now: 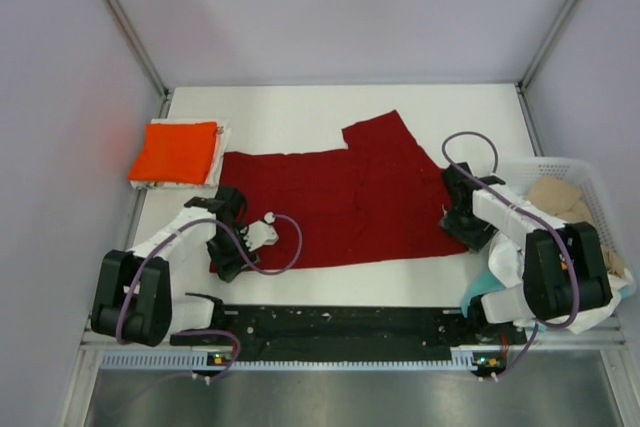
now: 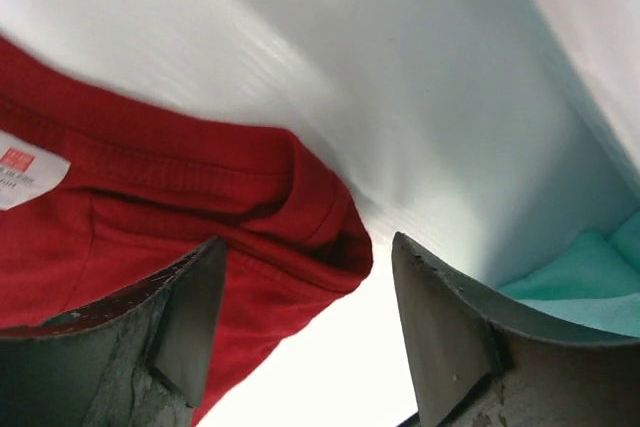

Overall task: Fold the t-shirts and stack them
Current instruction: Fold the flattened tshirt in 1/3 of the way

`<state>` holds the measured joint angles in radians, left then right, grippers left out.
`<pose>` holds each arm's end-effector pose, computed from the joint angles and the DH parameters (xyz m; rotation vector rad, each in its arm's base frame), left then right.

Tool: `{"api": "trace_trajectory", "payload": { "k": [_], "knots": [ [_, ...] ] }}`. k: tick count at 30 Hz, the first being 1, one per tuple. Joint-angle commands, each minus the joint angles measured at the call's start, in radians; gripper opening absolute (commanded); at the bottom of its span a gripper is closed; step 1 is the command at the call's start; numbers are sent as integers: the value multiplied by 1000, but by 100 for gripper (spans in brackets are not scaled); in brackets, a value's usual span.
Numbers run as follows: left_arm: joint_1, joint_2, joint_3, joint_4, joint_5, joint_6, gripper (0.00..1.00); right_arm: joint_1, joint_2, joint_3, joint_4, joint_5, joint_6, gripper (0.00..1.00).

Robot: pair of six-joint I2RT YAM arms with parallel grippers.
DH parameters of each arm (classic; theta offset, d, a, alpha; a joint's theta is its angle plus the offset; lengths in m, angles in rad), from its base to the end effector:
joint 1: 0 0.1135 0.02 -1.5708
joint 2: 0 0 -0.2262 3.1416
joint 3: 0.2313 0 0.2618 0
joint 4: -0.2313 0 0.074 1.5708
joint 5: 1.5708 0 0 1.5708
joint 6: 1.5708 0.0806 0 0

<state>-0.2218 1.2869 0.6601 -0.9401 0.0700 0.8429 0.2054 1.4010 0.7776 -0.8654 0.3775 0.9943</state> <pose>0.1927 -0.0492 0.0754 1.5812 2.6837 -0.1020 0.2370 0.0190 0.0880 1.1108 2.6105 -0.3816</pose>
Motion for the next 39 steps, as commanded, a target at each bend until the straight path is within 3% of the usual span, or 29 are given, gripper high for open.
{"api": "trace_trajectory", "payload": {
  "k": [1,4,5,6,8,9,17,22,29,31,35,36,37,39],
  "knots": [
    [33,-8,-50,76,42,47,68,-31,26,-64,57,5,63,63],
    [39,0,-66,127,24,21,64,-31,9,-101,72,-29,67,48],
    [41,6,-73,141,19,18,57,-31,3,-116,74,-37,70,37],
    [41,9,-79,147,11,10,46,-29,-8,-124,74,-45,69,20],
    [41,12,-76,149,-2,-1,20,-31,-29,-138,66,-71,57,8],
    [42,9,-70,138,-10,-2,2,-29,-42,-141,60,-95,41,1],
    [58,-29,-11,-74,-142,31,0,-28,-117,-179,-165,-328,6,0],
    [58,-61,-7,-207,-102,19,0,-15,-239,-199,-326,-373,72,0],
    [58,-57,64,-296,-75,33,0,0,-379,-172,-429,-454,145,0],
    [58,-35,76,-315,-75,41,6,5,-369,-169,-435,-465,138,0],
    [58,-6,107,-370,-42,62,35,5,-353,-164,-432,-471,129,0],
    [58,-6,127,-381,-36,67,41,5,-349,-158,-429,-474,124,7],
    [58,-6,156,-390,-24,71,63,5,-344,-150,-416,-479,116,20],
    [59,-1,231,-388,-9,64,72,3,-330,-118,-380,-500,58,47]
  ]
}}
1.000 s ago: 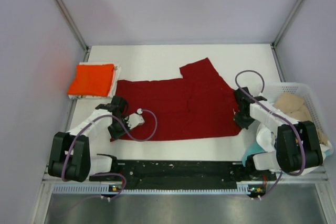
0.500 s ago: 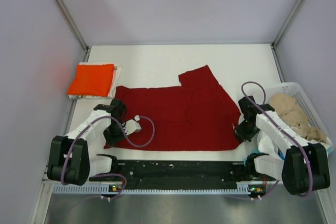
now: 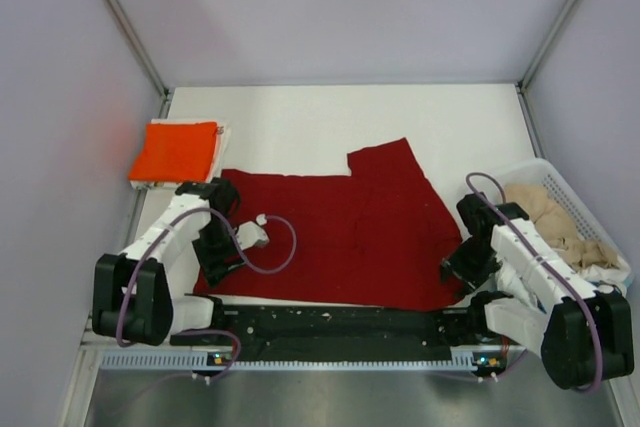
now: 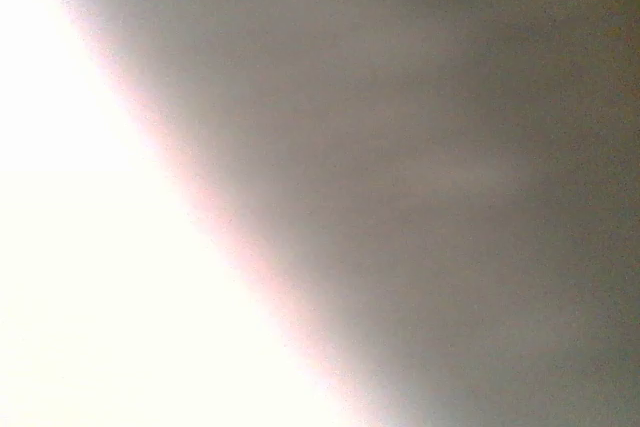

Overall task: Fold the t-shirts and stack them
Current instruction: Fold the flattened tshirt in 1/3 of the way

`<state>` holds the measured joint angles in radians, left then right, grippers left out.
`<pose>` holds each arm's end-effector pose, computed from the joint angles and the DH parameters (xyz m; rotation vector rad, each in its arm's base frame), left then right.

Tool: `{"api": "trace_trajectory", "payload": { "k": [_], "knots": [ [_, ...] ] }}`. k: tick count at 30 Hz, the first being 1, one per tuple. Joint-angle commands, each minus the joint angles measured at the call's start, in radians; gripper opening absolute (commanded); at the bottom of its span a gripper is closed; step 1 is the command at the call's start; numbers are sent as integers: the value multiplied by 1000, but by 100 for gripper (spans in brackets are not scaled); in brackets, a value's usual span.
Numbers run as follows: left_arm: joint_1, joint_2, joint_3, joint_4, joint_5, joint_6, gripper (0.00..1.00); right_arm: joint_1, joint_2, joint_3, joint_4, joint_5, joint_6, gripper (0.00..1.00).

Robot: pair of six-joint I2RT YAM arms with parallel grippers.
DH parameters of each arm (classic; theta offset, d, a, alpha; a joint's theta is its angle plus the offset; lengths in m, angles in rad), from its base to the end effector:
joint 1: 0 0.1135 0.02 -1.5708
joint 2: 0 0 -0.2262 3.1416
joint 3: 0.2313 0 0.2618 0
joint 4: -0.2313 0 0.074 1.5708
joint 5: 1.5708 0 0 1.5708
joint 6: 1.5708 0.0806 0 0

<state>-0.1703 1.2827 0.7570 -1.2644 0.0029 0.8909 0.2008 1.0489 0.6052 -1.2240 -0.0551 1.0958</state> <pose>0.1701 -0.0295 0.1035 -1.4849 -2.5317 0.1179 0.1443 0.0339 0.1006 -1.3152 -2.7308 0.0222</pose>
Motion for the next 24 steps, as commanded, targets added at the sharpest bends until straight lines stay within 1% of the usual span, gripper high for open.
{"api": "trace_trajectory", "payload": {
  "k": [1,2,3,5,6,8,12,14,17,20,22,24],
  "knots": [
    [8,10,195,-56,69,5,72,9,32,82,-20,-63,-69,55],
    [9,20,235,-43,77,-10,73,9,39,112,-17,-48,-98,63],
    [12,29,281,-17,81,-35,74,8,46,140,-17,-22,-108,68],
    [25,55,358,54,83,-87,77,9,59,204,4,49,-138,73],
    [31,79,396,92,85,-116,78,6,69,232,39,88,-163,73],
    [43,139,459,135,86,-168,78,-12,101,271,131,106,-192,73],
    [55,265,564,131,137,-234,76,-23,230,329,282,107,-227,70],
    [58,305,573,146,141,-250,76,-27,321,353,339,147,-229,65],
    [72,319,573,174,138,-265,76,-78,414,399,373,253,-215,61],
    [104,313,571,198,146,-273,76,-147,456,448,434,346,-218,59],
    [120,310,571,203,157,-254,76,-155,471,496,465,463,-221,58],
    [130,316,574,204,160,-225,76,-156,491,547,514,486,-281,58]
  ]
}}
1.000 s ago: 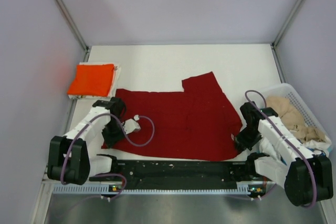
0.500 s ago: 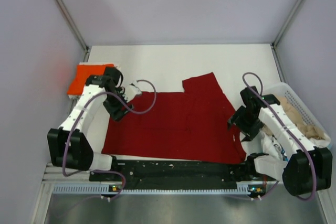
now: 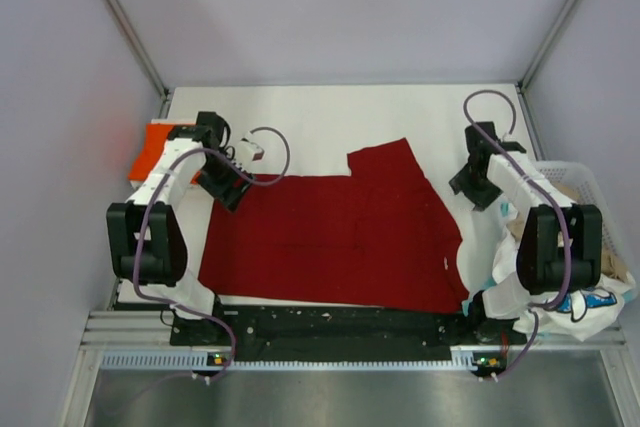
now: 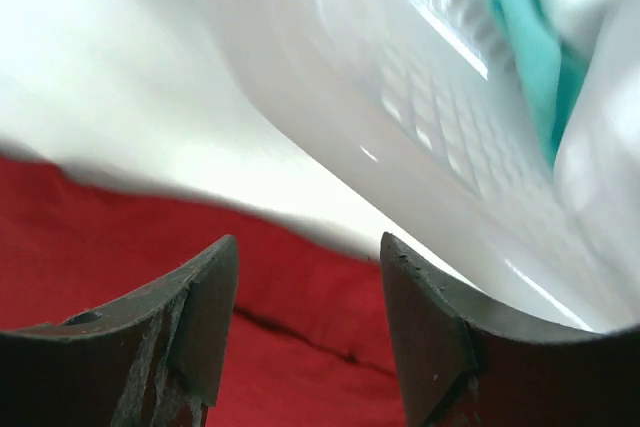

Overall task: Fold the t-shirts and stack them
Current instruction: Grap the side of the flattened tshirt furthest away from the robot with both arms

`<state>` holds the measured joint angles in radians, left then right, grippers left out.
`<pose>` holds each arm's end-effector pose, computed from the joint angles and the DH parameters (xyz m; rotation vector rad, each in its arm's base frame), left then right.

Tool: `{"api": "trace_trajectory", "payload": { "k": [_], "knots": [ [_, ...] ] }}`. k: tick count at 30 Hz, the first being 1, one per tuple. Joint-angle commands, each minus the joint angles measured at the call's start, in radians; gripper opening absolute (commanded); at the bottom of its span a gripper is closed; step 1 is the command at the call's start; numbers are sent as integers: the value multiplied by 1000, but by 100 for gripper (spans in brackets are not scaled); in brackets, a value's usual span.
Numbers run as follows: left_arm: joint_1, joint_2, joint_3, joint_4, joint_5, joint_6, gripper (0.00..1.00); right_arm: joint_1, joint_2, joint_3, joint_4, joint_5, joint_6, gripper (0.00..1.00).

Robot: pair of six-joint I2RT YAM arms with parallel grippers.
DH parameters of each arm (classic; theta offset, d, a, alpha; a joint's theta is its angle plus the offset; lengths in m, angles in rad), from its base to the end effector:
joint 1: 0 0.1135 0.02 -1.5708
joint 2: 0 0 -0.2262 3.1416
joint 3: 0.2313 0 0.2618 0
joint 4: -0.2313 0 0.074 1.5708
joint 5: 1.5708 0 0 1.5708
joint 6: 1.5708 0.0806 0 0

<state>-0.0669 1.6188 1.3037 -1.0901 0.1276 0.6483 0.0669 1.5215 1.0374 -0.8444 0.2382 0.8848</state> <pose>0.3157 -0.0314 0.1657 1.0453 2.7529 -0.1102 0.2995 0.0010 0.1261 1.1570 2.5665 -0.1424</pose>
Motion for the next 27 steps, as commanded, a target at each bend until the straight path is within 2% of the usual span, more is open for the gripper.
{"api": "trace_trajectory", "payload": {
  "k": [1,4,7,11,14,17,18,20,23,25,27],
  "knots": [
    [33,-13,32,29,33,28,75,-21,31,140,148,179,-105,58],
    [50,35,75,32,12,57,76,5,37,174,226,71,-278,61],
    [61,114,172,38,20,53,75,59,48,173,362,-119,-461,68],
    [61,280,352,62,9,11,69,109,208,310,352,-200,-535,72],
    [61,418,497,-2,10,30,63,122,369,487,311,-211,-550,65],
    [61,499,586,-57,-2,121,62,123,549,685,211,-226,-561,46],
    [61,516,595,-69,-5,158,63,125,604,744,191,-234,-566,44],
    [61,527,594,-74,-6,223,65,135,690,825,162,-252,-572,51],
    [59,552,606,-65,23,292,67,149,779,898,136,-153,-563,50],
    [59,572,627,-68,40,315,67,151,836,923,130,-164,-563,50],
    [59,592,649,-73,35,332,67,157,876,944,122,-209,-572,45]
  ]
}}
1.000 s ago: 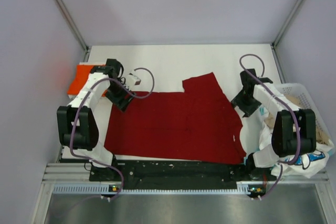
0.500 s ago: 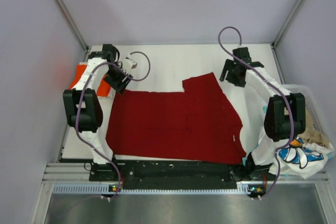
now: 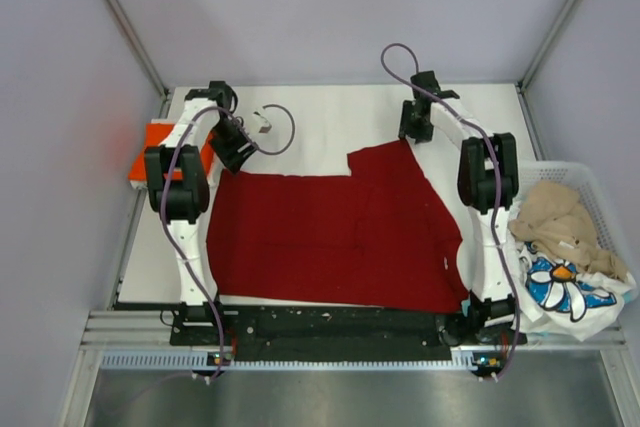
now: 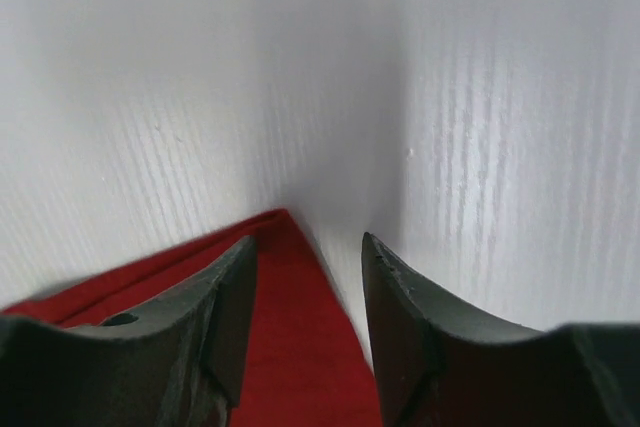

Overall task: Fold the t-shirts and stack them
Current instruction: Grap the side of the flattened tshirt furthest away from the robot with both arms

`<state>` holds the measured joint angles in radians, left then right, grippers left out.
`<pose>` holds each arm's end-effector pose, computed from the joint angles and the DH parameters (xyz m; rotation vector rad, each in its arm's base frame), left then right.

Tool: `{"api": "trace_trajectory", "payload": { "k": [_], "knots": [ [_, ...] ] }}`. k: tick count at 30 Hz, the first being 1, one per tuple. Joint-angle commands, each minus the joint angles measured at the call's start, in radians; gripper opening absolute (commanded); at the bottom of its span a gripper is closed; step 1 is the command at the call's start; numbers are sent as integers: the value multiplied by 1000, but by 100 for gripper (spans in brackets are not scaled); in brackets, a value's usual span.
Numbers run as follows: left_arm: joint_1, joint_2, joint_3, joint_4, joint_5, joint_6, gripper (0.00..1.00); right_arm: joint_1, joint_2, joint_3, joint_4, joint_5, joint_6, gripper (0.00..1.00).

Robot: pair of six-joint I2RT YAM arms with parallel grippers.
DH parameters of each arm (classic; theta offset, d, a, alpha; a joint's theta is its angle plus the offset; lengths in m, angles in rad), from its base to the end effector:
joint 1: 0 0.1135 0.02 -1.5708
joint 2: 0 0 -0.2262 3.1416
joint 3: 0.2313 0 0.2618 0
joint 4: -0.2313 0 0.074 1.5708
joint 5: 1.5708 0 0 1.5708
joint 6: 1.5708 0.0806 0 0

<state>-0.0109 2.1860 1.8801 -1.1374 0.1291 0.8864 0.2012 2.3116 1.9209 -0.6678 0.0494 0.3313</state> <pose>0.4311 -0.0151 0.1260 1.2994 2.6709 -0.0935 0.4974 0.0974 0.1042 0.1881 2.6255 0.1186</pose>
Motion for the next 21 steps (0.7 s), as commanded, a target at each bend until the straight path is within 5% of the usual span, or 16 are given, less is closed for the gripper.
{"api": "trace_trajectory", "payload": {
  "k": [1,5,9,14,18,20,21],
  "knots": [
    [3,35,79,-30,27,101,67,33,104,67,-64,-37,-26,42],
    [5,66,83,-58,10,138,66,72,126,59,-69,-78,-45,27],
    [3,89,91,-68,23,157,65,61,114,72,-69,-109,9,0],
    [3,145,131,-84,9,149,60,35,30,63,-58,-140,32,0],
    [3,178,136,-85,-25,118,31,23,-113,-22,-33,-170,28,0],
    [3,169,126,-117,0,115,2,23,-196,-109,-3,-195,43,0],
    [3,146,113,-122,13,112,0,24,-245,-153,14,-204,51,0]
  ]
}}
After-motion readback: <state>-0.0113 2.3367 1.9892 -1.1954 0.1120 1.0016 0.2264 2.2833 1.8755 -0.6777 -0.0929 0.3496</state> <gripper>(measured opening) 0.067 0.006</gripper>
